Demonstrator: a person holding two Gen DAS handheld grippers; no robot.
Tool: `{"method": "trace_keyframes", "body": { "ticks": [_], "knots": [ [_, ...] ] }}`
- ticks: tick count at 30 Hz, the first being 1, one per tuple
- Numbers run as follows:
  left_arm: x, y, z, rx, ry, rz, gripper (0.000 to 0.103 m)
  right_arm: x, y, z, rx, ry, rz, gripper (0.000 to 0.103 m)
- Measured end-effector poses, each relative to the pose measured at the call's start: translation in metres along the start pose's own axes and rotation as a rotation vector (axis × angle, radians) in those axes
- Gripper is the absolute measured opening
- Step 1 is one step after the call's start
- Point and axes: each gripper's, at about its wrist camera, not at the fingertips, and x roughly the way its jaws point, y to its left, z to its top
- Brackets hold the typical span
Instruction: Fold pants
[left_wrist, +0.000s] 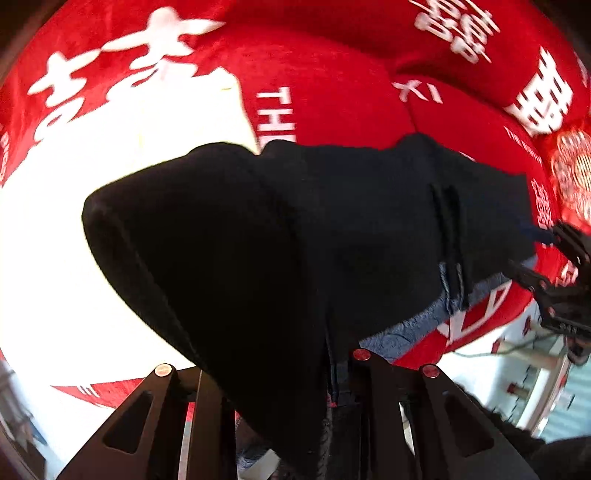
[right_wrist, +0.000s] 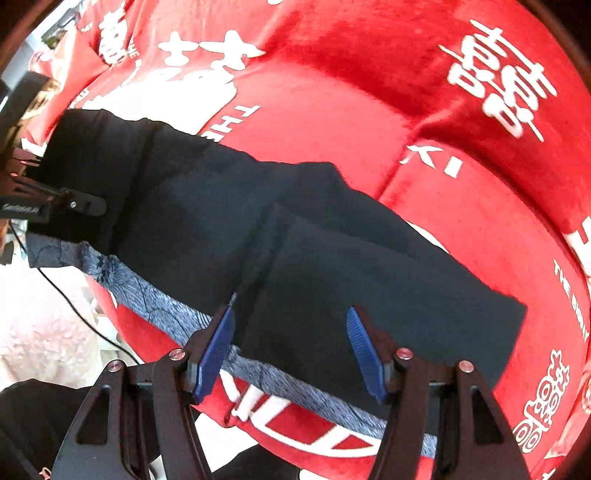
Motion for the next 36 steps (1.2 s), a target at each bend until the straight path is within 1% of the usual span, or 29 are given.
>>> {"method": "trace_keyframes", "body": {
  "ticks": [1,3,5,7,8,12,16,19,20,22,24,25,26,27,28,29,30,31,32,34,36],
  "knots": [
    [0.000,0.002,0.000,-0.020,0.003,-0.004,0.024,0.002,0.000,0.000,0.003,-0.007,0.002,0.067],
    [-0.004,-0.003,0.000,-0.030,-0.007,0.020,0.024,0.002,0.001,-0.002,-0.002,-0.018,0.005,0.067],
    [-0.003,-0.025,-0.001,-0.013,-0.016,0.067,0.023,0.004,0.002,-0.004,-0.008,-0.025,0.006,0.067],
    [-0.007,-0.038,-0.003,-0.019,-0.025,0.094,0.023,0.005,0.001,-0.007,-0.002,-0.025,0.010,0.067],
    [-0.009,-0.039,-0.004,-0.033,-0.031,0.091,0.023,0.004,-0.001,-0.010,0.005,-0.027,0.008,0.067],
    [-0.032,-0.064,-0.006,-0.072,-0.078,0.069,0.023,-0.002,-0.011,-0.020,0.026,-0.027,-0.001,0.067],
    [-0.050,-0.094,-0.004,-0.039,-0.092,0.045,0.023,-0.009,-0.028,-0.027,0.030,-0.048,-0.006,0.067],
    [-0.052,-0.118,0.001,-0.003,-0.090,0.035,0.023,-0.008,-0.042,-0.029,0.033,-0.078,-0.024,0.066],
    [-0.051,-0.128,0.003,0.009,-0.089,0.029,0.023,-0.005,-0.047,-0.030,0.032,-0.086,-0.019,0.058],
    [-0.047,-0.141,0.007,0.022,-0.085,0.023,0.023,0.006,-0.051,-0.029,0.020,-0.088,0.000,0.050],
    [-0.044,-0.151,0.012,0.039,-0.077,0.022,0.023,0.025,-0.047,-0.028,-0.022,-0.076,0.008,0.050],
    [-0.042,-0.157,0.014,0.047,-0.073,0.025,0.023,0.043,-0.043,-0.030,-0.059,-0.027,0.002,0.050],
    [-0.044,-0.165,0.024,0.049,-0.068,0.026,0.023,0.056,-0.041,-0.032,-0.085,0.010,-0.013,0.050],
    [-0.043,-0.171,0.029,0.052,-0.066,0.022,0.023,0.057,-0.037,-0.034,-0.135,-0.021,-0.030,0.050],
    [-0.042,-0.178,0.032,0.057,-0.067,0.018,0.023,0.055,-0.037,-0.033,-0.150,-0.025,-0.023,0.050],
    [-0.042,-0.184,0.034,0.065,-0.069,0.016,0.023,0.052,-0.039,-0.030,-0.141,-0.015,-0.010,0.050],
    [-0.042,-0.189,0.034,0.072,-0.069,0.014,0.023,0.045,-0.042,-0.030,-0.123,-0.029,0.001,0.050],
    [-0.040,-0.196,0.036,0.079,-0.067,0.011,0.023,0.031,-0.049,-0.031,-0.106,-0.079,-0.009,0.050],
    [-0.038,-0.202,0.036,0.088,-0.065,0.009,0.023,0.024,-0.053,-0.034,-0.100,-0.099,-0.020,0.050],
    [-0.034,-0.221,0.036,0.110,-0.058,0.007,0.023,0.014,-0.064,-0.042,-0.085,-0.111,-0.047,0.050],
    [-0.025,-0.236,0.042,0.118,-0.050,0.000,0.023,0.008,-0.075,-0.053,-0.077,-0.116,-0.067,0.050]
  ]
}}
